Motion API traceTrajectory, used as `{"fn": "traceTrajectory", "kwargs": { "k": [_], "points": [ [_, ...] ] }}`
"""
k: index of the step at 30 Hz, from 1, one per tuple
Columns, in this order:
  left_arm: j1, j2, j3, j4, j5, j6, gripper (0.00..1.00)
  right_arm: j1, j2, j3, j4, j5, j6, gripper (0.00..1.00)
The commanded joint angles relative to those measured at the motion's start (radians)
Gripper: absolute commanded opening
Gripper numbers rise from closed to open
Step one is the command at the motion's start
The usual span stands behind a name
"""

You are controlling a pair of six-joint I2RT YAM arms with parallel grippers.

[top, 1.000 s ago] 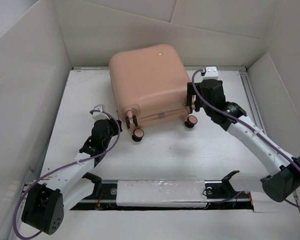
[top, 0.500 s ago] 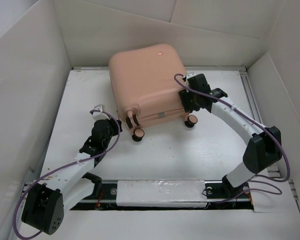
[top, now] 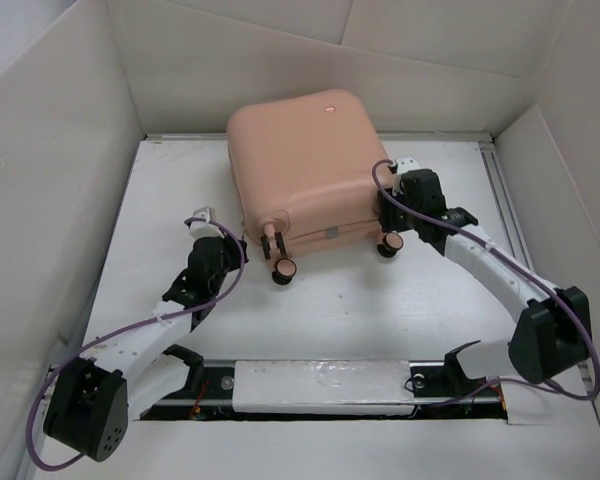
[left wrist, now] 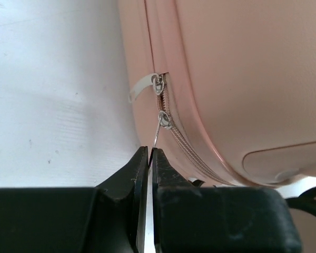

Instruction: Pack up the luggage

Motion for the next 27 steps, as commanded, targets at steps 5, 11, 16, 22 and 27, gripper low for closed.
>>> {"fn": "traceTrajectory", "kwargs": {
  "k": [5,11,16,22,27],
  "points": [
    [0.012,0.096,0.055,0.014,-0.14,0.009,0.0,-0.028,-0.216,-0.113,-0.031,0.195,0.093,0.0],
    [0.032,0.208,0.12,0.066,-0.125,-0.01,0.0,0.011,-0.359,-0.219,-0.002,0.154,0.146,0.0],
    [0.05,0.287,0.195,0.057,-0.09,-0.031,0.0,0.036,-0.382,-0.228,-0.017,0.154,0.168,0.0],
    [0.148,0.271,0.197,0.078,0.059,-0.101,0.11,0.036,-0.446,-0.257,0.001,0.12,0.157,0.0],
    [0.148,0.094,0.111,0.069,0.089,-0.139,0.56,0.07,-0.447,-0.214,-0.032,0.08,0.157,0.57]
  ]
}}
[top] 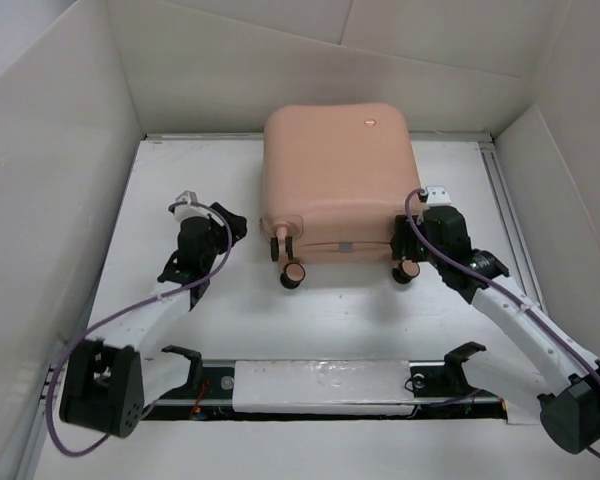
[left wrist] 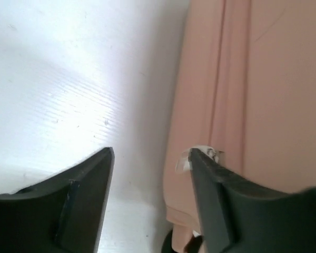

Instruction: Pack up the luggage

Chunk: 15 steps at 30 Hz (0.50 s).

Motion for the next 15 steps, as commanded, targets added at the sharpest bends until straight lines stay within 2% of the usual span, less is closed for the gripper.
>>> {"fn": "traceTrajectory", "kwargs": {
  "k": [1,2,3,4,5,9,12,15],
  "points": [
    [0.006,-0.22,-0.046,0.005,-0.025,-0.031,0.65,0.03,-0.078,0.076,-0.005,0.002,-0.041,0.75],
    [0.006,-0.272,-0.046,-0.024,-0.025,-0.031,0.66,0.039,-0.101,0.076,-0.005,0.002,-0.032,1.0],
    [-0.006,-0.323,-0.055,-0.09,-0.025,-0.031,0.69,0.048,-0.114,0.092,-0.005,0.002,-0.032,1.0],
    [-0.016,-0.375,-0.055,-0.124,-0.025,-0.02,0.77,0.062,-0.127,0.116,-0.005,-0.007,-0.032,1.0],
    [-0.034,-0.479,-0.055,-0.162,-0.025,-0.005,1.0,0.062,-0.136,0.133,-0.014,-0.016,-0.032,1.0],
    [-0.034,-0.699,0.004,-0.417,0.033,-0.005,1.0,0.091,-0.171,0.268,-0.059,-0.076,-0.032,1.0],
    [-0.034,-0.818,0.063,-0.503,0.084,0.004,1.0,0.091,-0.22,0.311,-0.068,-0.09,-0.032,1.0],
    [-0.034,-0.857,0.171,-0.577,0.151,0.015,1.0,0.101,-0.266,0.345,-0.092,-0.099,-0.023,1.0]
  ]
}}
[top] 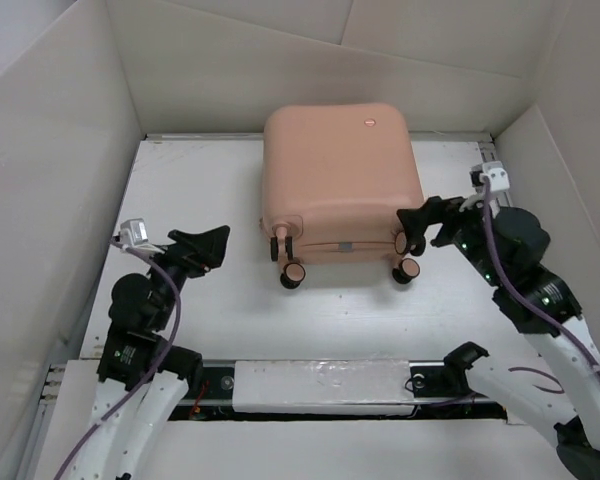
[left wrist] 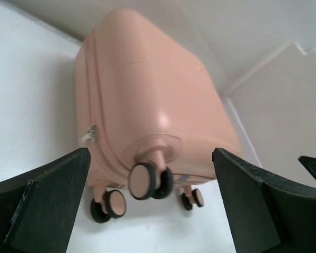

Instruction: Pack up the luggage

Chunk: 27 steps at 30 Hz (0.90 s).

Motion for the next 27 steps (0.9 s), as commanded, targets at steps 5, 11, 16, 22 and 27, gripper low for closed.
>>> {"fn": "traceTrajectory", "kwargs": {
  "k": [5,11,16,22,27],
  "points": [
    [-0.002,-0.054,0.232,-0.145,0.191,0.05,1.0,0.013,-0.182,0.055,-0.03,0.034,0.045,1.0],
    [-0.002,-0.143,0.211,-0.134,0.219,0.039,1.0,0.013,-0.369,-0.026,0.005,0.126,0.072,1.0],
    [-0.002,-0.154,0.147,-0.145,0.24,0.025,1.0,0.013,-0.475,-0.122,0.053,0.194,0.095,1.0],
    [-0.002,-0.032,0.139,-0.099,0.228,0.051,1.0,0.013,-0.548,-0.369,0.2,0.243,0.172,1.0],
    [-0.002,0.169,0.276,-0.116,0.197,0.063,1.0,0.013,-0.499,-0.341,0.144,0.24,0.252,1.0]
  ]
}}
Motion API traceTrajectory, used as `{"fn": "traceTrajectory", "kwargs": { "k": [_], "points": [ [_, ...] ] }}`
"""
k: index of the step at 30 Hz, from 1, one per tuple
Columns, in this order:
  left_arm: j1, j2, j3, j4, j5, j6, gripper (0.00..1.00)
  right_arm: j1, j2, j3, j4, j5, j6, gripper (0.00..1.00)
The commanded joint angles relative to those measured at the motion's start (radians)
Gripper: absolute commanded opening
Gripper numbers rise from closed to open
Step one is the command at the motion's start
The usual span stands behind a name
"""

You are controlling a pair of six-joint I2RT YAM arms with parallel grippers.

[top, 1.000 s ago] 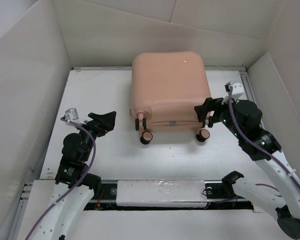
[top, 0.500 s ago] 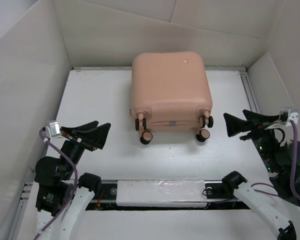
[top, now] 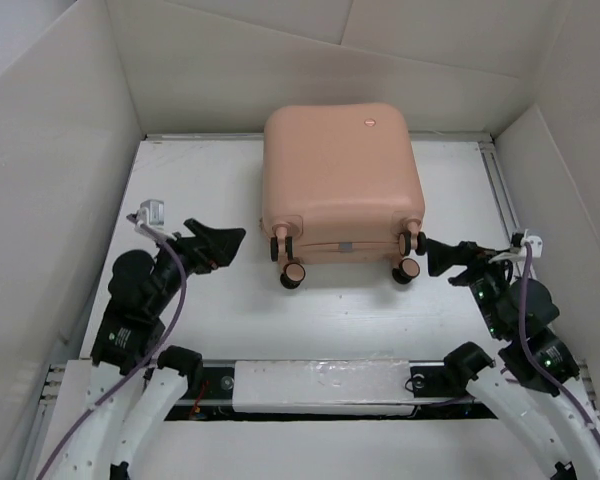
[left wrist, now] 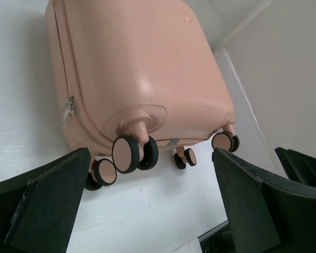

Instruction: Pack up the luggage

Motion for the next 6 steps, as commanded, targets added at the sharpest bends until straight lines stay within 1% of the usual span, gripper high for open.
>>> {"fn": "traceTrajectory", "kwargs": {
  "k": [1,2,3,4,5,6],
  "points": [
    [-0.002,0.137,0.157,0.003,-0.015,0.024,1.0,0.009,0.031,0.116,-0.027,0.009,0.09,1.0],
    [-0.002,0.175,0.212,-0.041,-0.03,0.024,1.0,0.009,0.069,0.167,-0.06,0.009,0.091,1.0],
    [-0.002,0.209,0.321,-0.11,-0.03,0.044,1.0,0.009,0.088,0.216,-0.089,-0.001,0.078,1.0],
    [-0.002,0.237,0.363,-0.135,-0.03,0.062,1.0,0.009,0.106,0.31,-0.115,0.008,0.063,1.0],
    [-0.002,0.283,0.401,-0.161,-0.03,0.046,1.0,0.009,0.14,0.354,-0.153,0.02,0.049,1.0],
    [-0.002,0.306,0.48,-0.187,-0.039,0.046,1.0,0.009,0.155,0.391,-0.164,0.032,-0.003,1.0]
  ]
}}
